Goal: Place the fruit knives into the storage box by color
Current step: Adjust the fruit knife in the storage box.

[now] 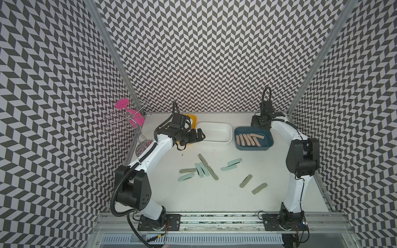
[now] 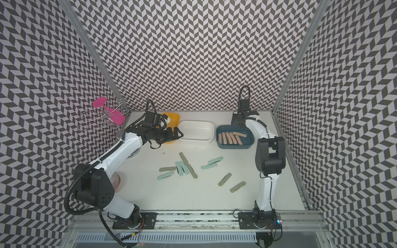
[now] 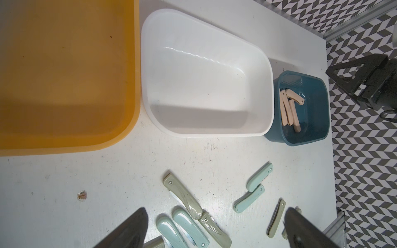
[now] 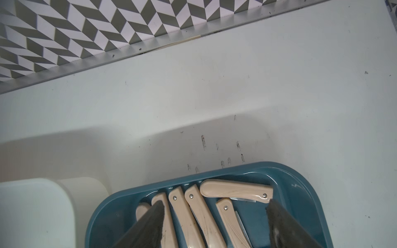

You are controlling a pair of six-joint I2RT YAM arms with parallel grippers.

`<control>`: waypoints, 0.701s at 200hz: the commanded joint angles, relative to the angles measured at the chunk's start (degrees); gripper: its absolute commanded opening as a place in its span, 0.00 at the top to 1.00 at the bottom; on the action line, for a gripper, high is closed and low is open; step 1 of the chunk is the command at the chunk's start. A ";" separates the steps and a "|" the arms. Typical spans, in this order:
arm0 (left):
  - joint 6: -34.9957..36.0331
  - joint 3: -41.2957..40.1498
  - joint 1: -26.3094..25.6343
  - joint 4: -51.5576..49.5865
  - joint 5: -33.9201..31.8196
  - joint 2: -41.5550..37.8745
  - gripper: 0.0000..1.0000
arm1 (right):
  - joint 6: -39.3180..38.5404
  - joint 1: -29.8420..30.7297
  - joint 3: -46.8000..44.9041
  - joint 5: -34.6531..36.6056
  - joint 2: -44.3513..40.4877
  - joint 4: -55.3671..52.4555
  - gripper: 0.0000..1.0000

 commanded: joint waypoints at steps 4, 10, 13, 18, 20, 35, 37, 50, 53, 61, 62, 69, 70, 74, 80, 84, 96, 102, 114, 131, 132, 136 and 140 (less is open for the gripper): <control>0.79 2.06 0.55 0.16 -0.72 0.06 0.01 | 0.37 -0.21 0.31 0.40 1.46 -0.60 0.26; 0.70 1.90 0.64 0.31 -0.62 -0.06 0.01 | 0.39 -0.21 -0.45 0.14 1.35 -0.12 0.27; 0.62 1.81 0.71 0.45 -0.57 -0.05 0.01 | 0.35 -0.22 -0.80 0.07 1.27 0.14 0.27; 0.45 1.79 0.73 0.50 -0.60 -0.12 0.01 | 0.45 -0.22 -1.57 0.11 1.16 0.57 0.27; 0.32 1.66 0.79 0.56 -0.57 -0.13 0.01 | 0.42 -0.22 -1.89 0.06 1.10 0.82 0.28; -0.09 1.28 0.90 1.12 -0.17 -0.34 0.01 | 0.88 -0.40 -3.98 -0.61 0.79 2.40 0.29; -0.16 1.27 0.90 1.19 -0.13 -0.34 0.01 | 0.99 -0.44 -4.20 -0.71 0.79 2.55 0.29; -0.75 0.92 0.90 1.65 -0.03 -0.61 0.01 | 1.09 -0.72 -5.22 -1.16 1.01 3.10 0.30; -0.92 0.73 0.90 1.84 0.09 -0.74 0.01 | 1.03 -0.75 -5.61 -1.23 1.05 3.47 0.30; -1.35 0.23 0.90 2.52 0.42 -0.98 0.01 | 0.98 -0.83 -6.18 -1.09 1.18 3.87 0.31; -1.43 0.13 0.90 2.57 0.46 -1.08 0.01 | 1.00 -0.83 -6.27 -1.06 1.20 3.98 0.31; -1.79 -0.33 0.90 3.23 0.77 -1.31 0.01 | 0.80 -1.04 -6.95 -0.88 1.23 4.69 0.31; -1.82 -0.41 0.90 3.32 0.81 -1.38 0.01 | 0.73 -1.13 -7.14 -0.86 1.27 4.88 0.31; -1.98 -0.61 0.90 3.65 0.97 -1.44 0.01 | 0.73 -1.22 -7.39 -0.84 1.31 5.18 0.31; -2.18 -0.81 0.90 3.91 1.32 -1.47 0.01 | 0.74 -1.58 -7.75 -0.65 1.46 5.64 0.31; -2.32 -0.83 0.90 4.06 1.50 -1.45 0.01 | 0.76 -1.83 -7.90 -0.72 1.57 6.00 0.31; -2.53 -0.91 0.90 4.33 1.92 -1.36 0.01 | 0.54 -2.55 -8.54 -1.00 1.66 7.42 0.31; -2.63 -0.98 0.90 4.63 2.03 -1.44 0.01 | 0.52 -2.88 -8.76 -1.16 1.69 8.03 0.31; -2.61 -1.26 0.82 4.91 2.10 -1.45 0.01 | 0.32 -3.45 -8.84 -1.82 1.84 9.20 0.30; -2.81 -2.06 0.82 5.26 2.08 -1.54 0.01 | 0.15 -4.02 -8.45 -2.17 2.48 9.76 0.29; -2.86 -2.15 0.77 5.30 2.08 -1.54 0.01 | 0.15 -4.01 -8.46 -2.22 2.51 9.79 0.29; -2.82 -2.43 0.73 5.49 2.15 -1.67 0.01 | 0.15 -4.00 -8.36 -2.41 2.67 9.89 0.29; -2.89 -2.69 0.75 5.52 2.17 -1.79 0.01 | 0.15 -4.00 -8.38 -2.56 2.76 9.99 0.29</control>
